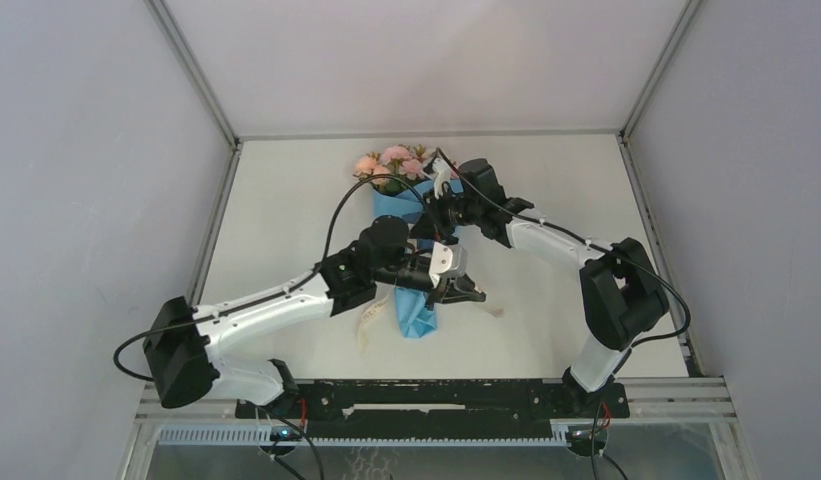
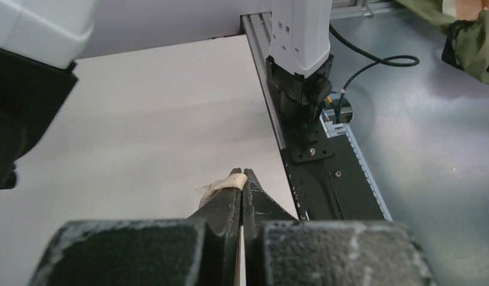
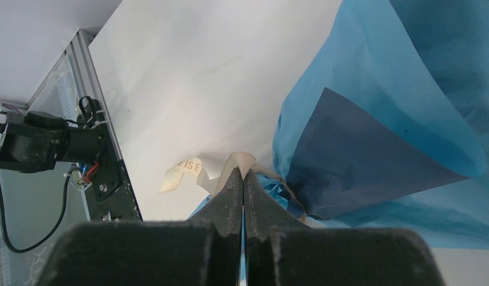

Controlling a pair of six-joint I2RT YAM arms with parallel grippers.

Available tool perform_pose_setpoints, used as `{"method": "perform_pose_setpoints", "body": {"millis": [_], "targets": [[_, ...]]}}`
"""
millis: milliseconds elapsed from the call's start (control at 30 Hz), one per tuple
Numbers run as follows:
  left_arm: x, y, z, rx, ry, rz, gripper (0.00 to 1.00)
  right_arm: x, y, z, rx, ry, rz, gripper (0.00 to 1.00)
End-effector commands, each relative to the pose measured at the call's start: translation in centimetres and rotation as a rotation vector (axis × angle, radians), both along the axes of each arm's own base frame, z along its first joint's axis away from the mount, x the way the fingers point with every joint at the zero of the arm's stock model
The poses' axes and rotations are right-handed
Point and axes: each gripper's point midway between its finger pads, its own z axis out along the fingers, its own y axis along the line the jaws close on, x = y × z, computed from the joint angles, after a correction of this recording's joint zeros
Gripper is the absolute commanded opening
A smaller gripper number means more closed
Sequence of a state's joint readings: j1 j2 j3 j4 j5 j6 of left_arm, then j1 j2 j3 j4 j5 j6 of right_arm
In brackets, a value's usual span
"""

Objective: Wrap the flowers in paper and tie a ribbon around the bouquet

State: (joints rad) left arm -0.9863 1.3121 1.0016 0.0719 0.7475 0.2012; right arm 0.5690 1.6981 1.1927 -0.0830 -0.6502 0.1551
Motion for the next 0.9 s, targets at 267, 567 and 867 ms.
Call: {"method": "perform_pose_setpoints", "body": {"millis": [267,567,867], "targets": [[0.8,-2.1,-8.8,0.041,-0.281,-0.039,0.16,-0.5,-0.3,3.8,0.026,-0.079,0.035,0.0],[3.0,2.4,-10.9,0.272,-0.577,-0.039,0.87,-1.1,-1.0,3.8,-0.018,-0.062,0.0,0.0],[7.6,7.9,-5.1,0.29,-0.429,0.387,0.64,-1.3,-1.6,4.0,-0.018,0.058,-0.125,0.0]]}}
